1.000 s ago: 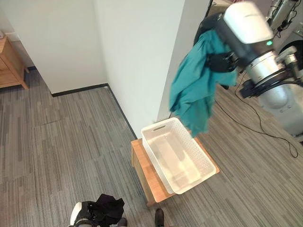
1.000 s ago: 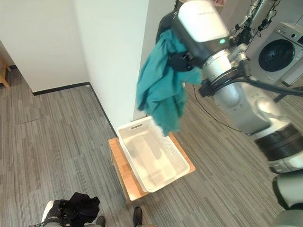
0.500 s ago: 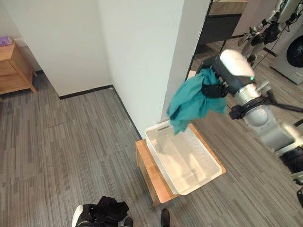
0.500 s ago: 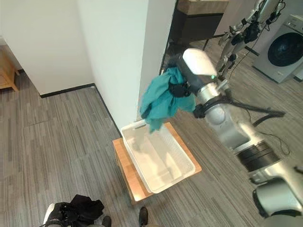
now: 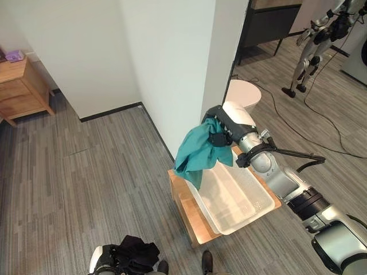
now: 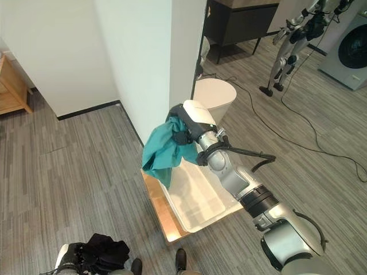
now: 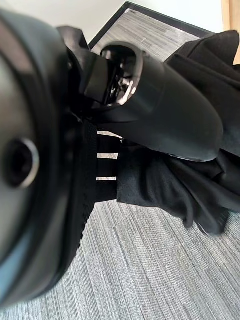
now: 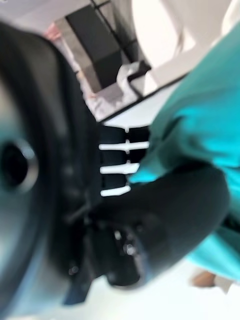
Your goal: Pick up bed clothes into laundry basket.
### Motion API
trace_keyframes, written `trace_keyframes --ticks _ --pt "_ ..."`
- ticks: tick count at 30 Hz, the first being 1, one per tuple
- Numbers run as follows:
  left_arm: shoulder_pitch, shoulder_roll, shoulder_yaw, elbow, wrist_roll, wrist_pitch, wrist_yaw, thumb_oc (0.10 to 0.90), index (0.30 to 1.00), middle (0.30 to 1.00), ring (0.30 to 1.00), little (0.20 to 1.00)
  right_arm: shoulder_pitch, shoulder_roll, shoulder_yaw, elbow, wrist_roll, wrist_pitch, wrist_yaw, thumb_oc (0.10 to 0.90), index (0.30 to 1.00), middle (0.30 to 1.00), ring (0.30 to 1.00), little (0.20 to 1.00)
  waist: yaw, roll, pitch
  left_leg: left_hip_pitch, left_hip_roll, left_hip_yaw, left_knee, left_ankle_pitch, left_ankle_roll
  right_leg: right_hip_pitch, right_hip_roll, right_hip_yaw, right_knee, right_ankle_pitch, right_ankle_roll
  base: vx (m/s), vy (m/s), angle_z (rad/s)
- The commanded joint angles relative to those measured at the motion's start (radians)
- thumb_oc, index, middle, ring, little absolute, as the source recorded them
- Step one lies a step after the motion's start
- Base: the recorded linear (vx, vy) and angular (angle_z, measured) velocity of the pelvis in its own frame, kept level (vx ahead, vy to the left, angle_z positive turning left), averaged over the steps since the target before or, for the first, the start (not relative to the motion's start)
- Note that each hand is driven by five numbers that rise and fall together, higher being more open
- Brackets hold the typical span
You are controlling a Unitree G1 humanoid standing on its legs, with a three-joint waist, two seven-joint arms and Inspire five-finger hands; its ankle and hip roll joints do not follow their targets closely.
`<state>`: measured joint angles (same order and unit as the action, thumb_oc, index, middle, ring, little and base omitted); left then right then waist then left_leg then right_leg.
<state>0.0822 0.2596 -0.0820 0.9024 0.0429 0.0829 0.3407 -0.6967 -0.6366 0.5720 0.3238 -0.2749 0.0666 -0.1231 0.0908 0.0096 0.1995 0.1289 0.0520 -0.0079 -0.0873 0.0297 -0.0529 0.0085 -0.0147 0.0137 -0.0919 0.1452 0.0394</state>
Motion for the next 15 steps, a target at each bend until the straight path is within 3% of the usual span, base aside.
trace_keyframes --ticks 1,10,15 --pt "-0.034 0.072 -0.069 0.059 0.038 -0.034 0.049 0.400 0.300 0.300 0.300 0.300 -0.140 -0.024 -0.046 0.018 -0.049 -0.018 -0.071 0.400 0.300 0.300 0.300 0.300 -0.003 -0.011 -0.054 -0.067 -0.002 0.016 0.000 -0.021 -0.014 0.061 -0.101 -0.042 0.071 -0.166 0.064 0.00 0.000 0.00" --pt "-0.053 0.069 -0.070 0.098 0.041 -0.037 0.057 0.400 0.300 0.300 0.300 0.300 -0.141 -0.060 -0.081 0.107 -0.076 0.005 -0.102 0.400 0.300 0.300 0.300 0.300 -0.032 0.035 -0.034 -0.095 -0.009 0.024 0.000 -0.013 -0.018 0.027 -0.111 -0.027 0.070 -0.157 0.068 0.00 0.001 0.00" --pt "-0.065 0.055 -0.082 0.105 0.045 -0.037 0.056 0.400 0.300 0.300 0.300 0.300 -0.109 -0.021 -0.074 0.097 -0.071 -0.003 -0.095 0.400 0.300 0.300 0.300 0.300 -0.045 0.062 -0.028 -0.105 -0.009 0.034 0.000 -0.011 -0.019 0.017 -0.112 -0.008 0.062 -0.153 0.067 0.00 0.000 -0.07"
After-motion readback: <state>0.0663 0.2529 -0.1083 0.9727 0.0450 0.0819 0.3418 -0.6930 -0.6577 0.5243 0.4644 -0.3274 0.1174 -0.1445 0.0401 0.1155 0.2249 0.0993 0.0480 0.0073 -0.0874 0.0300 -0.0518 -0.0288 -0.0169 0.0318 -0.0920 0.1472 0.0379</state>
